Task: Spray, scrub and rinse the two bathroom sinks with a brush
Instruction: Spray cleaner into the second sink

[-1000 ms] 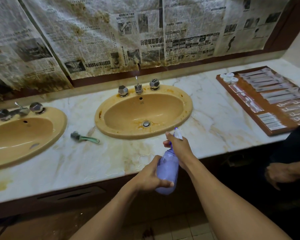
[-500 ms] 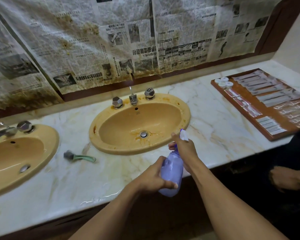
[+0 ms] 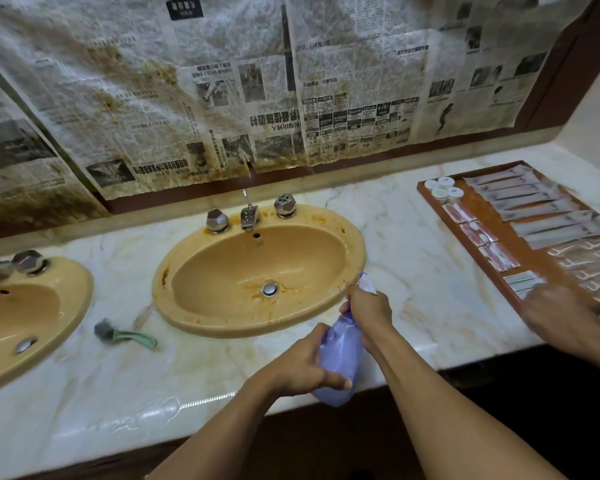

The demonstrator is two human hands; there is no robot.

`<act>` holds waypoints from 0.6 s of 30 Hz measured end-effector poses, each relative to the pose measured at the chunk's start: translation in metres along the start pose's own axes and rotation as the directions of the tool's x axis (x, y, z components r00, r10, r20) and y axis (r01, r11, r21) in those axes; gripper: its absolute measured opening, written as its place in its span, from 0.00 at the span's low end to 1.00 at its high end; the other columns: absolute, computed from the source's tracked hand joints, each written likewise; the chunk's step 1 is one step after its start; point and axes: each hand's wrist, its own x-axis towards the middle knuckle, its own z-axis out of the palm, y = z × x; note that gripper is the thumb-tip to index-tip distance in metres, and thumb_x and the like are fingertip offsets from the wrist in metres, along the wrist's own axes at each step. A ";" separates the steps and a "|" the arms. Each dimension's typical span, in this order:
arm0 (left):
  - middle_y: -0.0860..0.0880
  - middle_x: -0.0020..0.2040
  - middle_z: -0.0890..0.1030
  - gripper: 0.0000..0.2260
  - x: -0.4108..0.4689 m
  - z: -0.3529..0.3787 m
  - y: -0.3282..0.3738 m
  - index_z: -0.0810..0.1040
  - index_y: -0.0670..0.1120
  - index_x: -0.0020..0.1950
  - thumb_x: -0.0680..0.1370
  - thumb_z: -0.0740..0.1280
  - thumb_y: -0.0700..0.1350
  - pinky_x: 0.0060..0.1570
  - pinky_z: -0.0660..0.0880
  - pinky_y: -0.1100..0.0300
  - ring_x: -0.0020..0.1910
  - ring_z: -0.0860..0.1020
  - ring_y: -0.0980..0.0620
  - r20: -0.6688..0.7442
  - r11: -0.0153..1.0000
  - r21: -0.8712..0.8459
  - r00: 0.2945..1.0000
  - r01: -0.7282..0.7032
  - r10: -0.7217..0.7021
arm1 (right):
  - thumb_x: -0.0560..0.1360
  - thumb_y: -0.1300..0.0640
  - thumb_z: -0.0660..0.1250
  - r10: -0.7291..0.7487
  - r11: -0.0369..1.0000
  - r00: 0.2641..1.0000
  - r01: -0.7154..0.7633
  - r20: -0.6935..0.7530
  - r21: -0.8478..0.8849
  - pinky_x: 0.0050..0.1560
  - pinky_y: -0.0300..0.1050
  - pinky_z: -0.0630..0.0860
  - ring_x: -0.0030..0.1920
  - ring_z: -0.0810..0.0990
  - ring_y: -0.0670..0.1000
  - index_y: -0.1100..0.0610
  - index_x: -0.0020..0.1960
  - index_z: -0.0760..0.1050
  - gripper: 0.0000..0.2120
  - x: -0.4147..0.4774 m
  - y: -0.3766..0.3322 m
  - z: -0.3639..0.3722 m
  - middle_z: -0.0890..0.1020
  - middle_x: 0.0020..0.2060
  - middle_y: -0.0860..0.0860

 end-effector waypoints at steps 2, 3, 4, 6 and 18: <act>0.52 0.58 0.77 0.30 0.004 0.000 0.002 0.69 0.55 0.62 0.67 0.80 0.58 0.58 0.76 0.49 0.58 0.76 0.50 -0.011 1.000 -0.008 1.000 0.013 -0.013 | 0.70 0.40 0.64 -0.041 0.999 0.998 0.040 0.057 0.017 0.57 0.56 0.81 0.39 0.83 0.54 0.42 0.61 0.71 0.20 0.007 -0.001 -0.002 0.83 0.30 0.50; 0.52 0.59 0.77 0.30 0.006 -0.001 0.003 0.69 0.55 0.63 0.67 0.80 0.58 0.59 0.75 0.48 0.59 0.76 0.49 -0.015 1.000 -0.010 1.000 0.018 -0.018 | 0.71 0.39 0.65 -0.059 0.998 0.994 0.057 0.087 0.032 0.55 0.56 0.81 0.39 0.82 0.53 0.42 0.62 0.69 0.21 0.010 -0.002 -0.003 0.83 0.32 0.49; 0.52 0.60 0.78 0.31 0.008 -0.002 0.004 0.69 0.56 0.64 0.66 0.80 0.58 0.61 0.75 0.47 0.61 0.76 0.49 -0.020 1.000 -0.013 1.000 0.017 -0.018 | 0.73 0.39 0.66 -0.070 0.997 0.992 0.066 0.106 0.047 0.54 0.54 0.80 0.39 0.82 0.52 0.42 0.61 0.69 0.19 0.013 -0.003 -0.005 0.83 0.33 0.49; 0.56 0.65 0.76 0.37 0.012 -0.005 0.008 0.68 0.58 0.69 0.65 0.80 0.59 0.67 0.74 0.47 0.65 0.74 0.53 -0.036 1.000 -0.020 0.999 0.001 -0.002 | 0.75 0.43 0.68 -0.066 0.996 0.992 0.058 0.105 0.070 0.52 0.53 0.80 0.39 0.81 0.52 0.48 0.58 0.72 0.15 0.019 -0.008 -0.008 0.83 0.34 0.50; 0.56 0.48 0.72 0.24 0.035 -0.021 0.020 0.69 0.53 0.57 0.70 0.80 0.51 0.45 0.68 0.59 0.45 0.70 0.57 -0.073 0.997 -0.068 0.997 -0.030 0.025 | 0.76 0.52 0.64 0.009 0.999 1.000 -0.010 0.016 0.031 0.51 0.53 0.81 0.35 0.80 0.54 0.48 0.55 0.75 0.09 0.042 -0.040 0.004 0.81 0.28 0.50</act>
